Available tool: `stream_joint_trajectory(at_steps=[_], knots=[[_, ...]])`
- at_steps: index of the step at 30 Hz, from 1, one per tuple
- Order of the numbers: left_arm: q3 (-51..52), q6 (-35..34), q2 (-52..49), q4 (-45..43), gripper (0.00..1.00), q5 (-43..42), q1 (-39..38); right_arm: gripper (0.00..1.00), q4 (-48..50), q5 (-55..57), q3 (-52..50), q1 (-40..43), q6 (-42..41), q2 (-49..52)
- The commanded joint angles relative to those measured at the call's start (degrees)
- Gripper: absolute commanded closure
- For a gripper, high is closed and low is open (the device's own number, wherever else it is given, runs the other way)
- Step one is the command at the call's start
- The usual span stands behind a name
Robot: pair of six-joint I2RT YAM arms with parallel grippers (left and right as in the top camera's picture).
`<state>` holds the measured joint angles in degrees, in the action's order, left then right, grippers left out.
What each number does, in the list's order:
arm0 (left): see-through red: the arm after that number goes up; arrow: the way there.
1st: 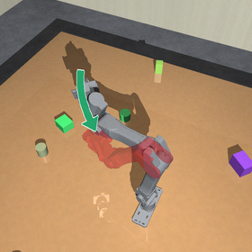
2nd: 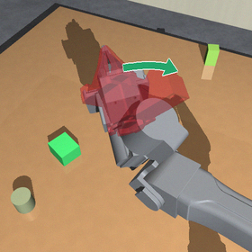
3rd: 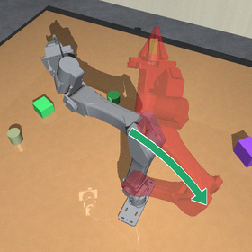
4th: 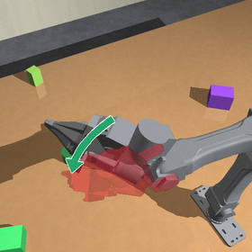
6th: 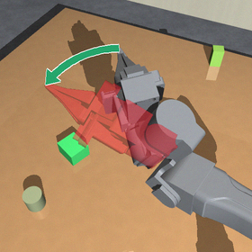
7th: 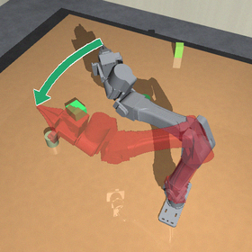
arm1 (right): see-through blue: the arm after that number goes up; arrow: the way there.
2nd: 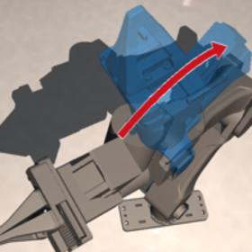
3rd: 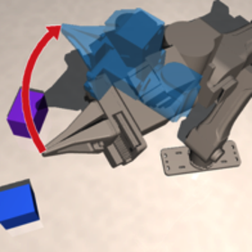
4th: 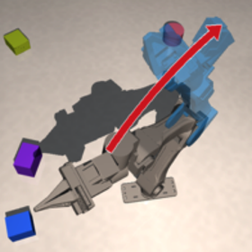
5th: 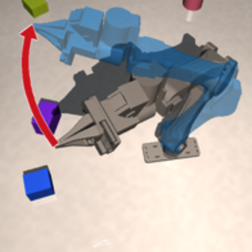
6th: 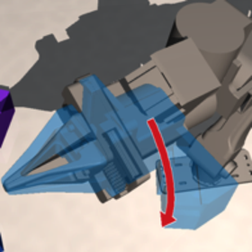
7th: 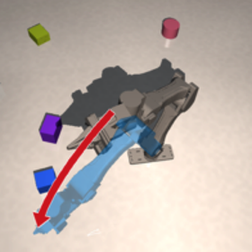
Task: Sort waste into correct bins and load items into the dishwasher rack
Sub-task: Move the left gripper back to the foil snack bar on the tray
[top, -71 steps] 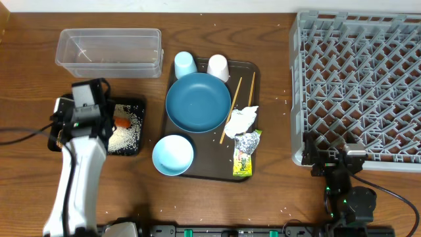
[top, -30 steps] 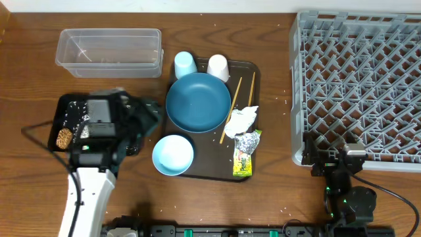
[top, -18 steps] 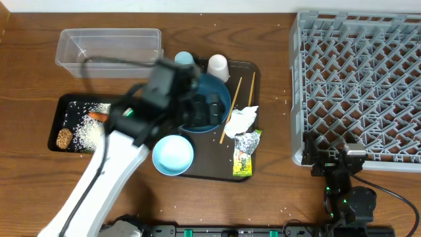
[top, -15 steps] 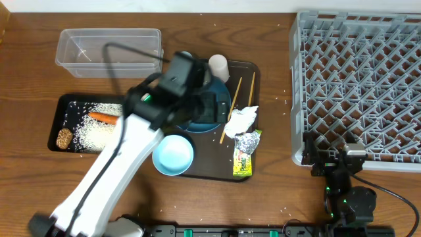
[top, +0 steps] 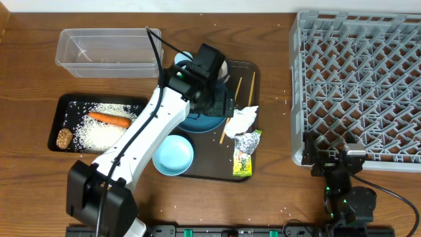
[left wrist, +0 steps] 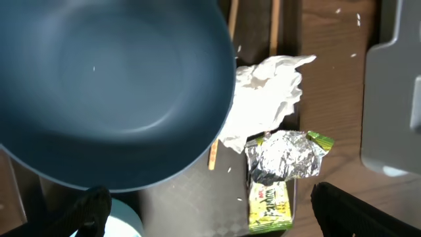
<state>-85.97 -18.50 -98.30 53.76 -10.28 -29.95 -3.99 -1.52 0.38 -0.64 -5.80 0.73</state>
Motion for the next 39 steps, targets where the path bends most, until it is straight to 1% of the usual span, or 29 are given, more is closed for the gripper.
stream_joint_trajectory(at_steps=[1, 9, 14, 22, 30, 32, 36, 39], knots=[[-0.8, 7.4, -1.0, 0.1, 0.02, 0.7, -1.3, 0.01, -0.2, 0.0, -0.1, 1.0, 0.5, 0.0], [-0.5, 7.7, -4.3, -0.4, 0.02, 0.7, -2.3, 0.01, -0.2, 0.0, -0.1, 1.0, 0.5, 0.0], [-0.5, 7.3, -7.0, -0.3, 0.06, 0.2, -2.3, 0.01, -0.2, 0.0, -0.1, 1.0, 0.5, 0.0], [-0.5, 7.0, -6.7, -0.5, 0.06, -1.0, -2.3, 0.01, -0.2, 0.0, -0.1, 1.0, 0.5, 0.0], [-0.5, 0.1, -6.7, -1.7, 0.05, -1.1, -2.3, 0.01, -0.2, 0.0, -0.1, 1.0, 0.5, 0.0], [-0.5, 0.0, -6.7, -1.3, 0.05, -3.7, -2.3, 0.01, -0.2, 0.0, -0.1, 1.0, 0.5, 0.0], [-0.5, 3.1, -6.7, -1.2, 0.05, -13.7, -2.7, 0.01, -0.2, 0.0, -0.1, 1.0, 0.5, 0.0], [-0.5, 3.2, -6.7, -1.3, 0.05, -14.6, -4.0, 0.01, -0.2, 0.0, -0.1, 1.0, 0.5, 0.0]])
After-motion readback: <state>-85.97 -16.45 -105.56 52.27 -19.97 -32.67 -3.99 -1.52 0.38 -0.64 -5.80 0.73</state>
